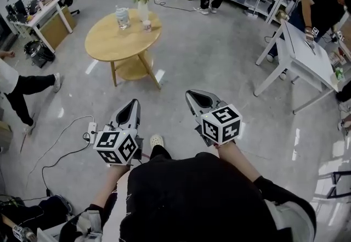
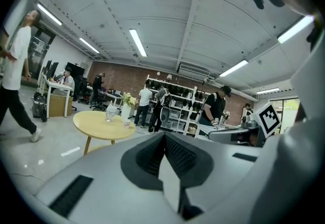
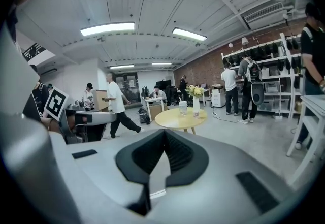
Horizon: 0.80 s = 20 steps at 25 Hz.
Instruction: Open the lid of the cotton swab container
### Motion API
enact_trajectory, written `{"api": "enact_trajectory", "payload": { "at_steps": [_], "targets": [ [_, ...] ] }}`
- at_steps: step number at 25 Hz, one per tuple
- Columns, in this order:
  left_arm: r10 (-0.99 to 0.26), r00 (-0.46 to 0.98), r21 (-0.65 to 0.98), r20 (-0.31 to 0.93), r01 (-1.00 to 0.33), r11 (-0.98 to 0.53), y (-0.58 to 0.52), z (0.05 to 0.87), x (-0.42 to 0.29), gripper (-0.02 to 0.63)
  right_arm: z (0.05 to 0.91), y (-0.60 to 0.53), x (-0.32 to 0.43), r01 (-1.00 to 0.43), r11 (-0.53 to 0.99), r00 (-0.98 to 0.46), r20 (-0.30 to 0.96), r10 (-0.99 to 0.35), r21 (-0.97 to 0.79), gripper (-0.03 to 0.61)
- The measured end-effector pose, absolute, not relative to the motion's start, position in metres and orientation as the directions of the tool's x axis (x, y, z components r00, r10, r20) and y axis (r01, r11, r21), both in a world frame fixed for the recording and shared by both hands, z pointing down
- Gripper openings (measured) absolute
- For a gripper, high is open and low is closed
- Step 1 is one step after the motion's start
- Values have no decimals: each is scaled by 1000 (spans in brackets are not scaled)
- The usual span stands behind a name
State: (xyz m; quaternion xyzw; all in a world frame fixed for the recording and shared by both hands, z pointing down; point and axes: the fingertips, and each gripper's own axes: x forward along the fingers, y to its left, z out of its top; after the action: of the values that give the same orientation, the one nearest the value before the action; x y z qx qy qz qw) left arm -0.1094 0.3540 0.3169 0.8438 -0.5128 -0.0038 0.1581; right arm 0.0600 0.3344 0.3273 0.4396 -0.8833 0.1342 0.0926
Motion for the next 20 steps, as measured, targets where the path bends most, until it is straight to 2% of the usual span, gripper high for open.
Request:
{"api": "enact_trajectory", "payload": {
  "at_steps": [20],
  "targets": [
    [-857, 508, 346, 86, -822, -453, 194, 277, -164, 11, 301, 191, 13, -816, 531, -578, 287, -764, -228, 5]
  ]
}}
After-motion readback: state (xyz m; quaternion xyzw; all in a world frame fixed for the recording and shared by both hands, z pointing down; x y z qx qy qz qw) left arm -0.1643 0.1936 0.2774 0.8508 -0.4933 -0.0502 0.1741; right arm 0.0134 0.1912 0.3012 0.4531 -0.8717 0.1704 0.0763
